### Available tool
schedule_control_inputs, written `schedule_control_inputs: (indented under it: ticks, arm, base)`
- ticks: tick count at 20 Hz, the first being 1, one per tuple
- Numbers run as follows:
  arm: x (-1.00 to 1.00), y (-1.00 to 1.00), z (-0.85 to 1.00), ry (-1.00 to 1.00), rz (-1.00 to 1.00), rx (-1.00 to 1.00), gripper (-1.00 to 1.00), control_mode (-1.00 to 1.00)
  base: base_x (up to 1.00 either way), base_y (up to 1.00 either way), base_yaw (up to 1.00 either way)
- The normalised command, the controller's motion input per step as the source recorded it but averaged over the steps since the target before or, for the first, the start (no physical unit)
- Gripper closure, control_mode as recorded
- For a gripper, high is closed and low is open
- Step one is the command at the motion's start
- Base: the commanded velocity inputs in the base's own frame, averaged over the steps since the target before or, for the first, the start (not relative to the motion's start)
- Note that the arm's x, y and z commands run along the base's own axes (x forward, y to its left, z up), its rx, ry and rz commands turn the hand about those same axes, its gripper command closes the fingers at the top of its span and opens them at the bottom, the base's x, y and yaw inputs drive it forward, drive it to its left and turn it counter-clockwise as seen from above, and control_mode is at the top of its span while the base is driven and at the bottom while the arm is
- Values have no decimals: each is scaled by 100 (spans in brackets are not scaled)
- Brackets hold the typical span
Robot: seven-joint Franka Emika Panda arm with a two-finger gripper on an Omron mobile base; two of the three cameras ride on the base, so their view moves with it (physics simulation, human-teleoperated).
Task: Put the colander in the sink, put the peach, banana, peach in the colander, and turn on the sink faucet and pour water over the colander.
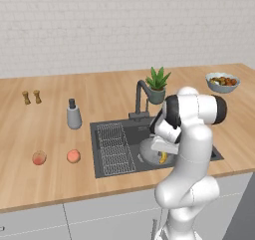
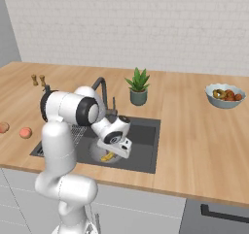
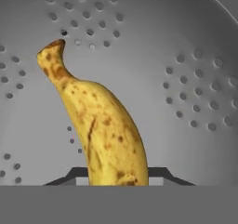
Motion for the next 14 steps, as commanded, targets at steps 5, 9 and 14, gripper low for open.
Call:
schedule_control_inputs:
  ticks: [5, 9, 14]
  arm:
    - [0, 34, 2, -11, 0, 3, -100, -100]
    - [-3, 23, 24, -15, 0, 3, -100, -100]
    - [-11, 0, 45, -20, 0, 5, -100, -100]
  base:
    - [0, 0, 0]
    - [0, 0, 0]
    - [0, 0, 0]
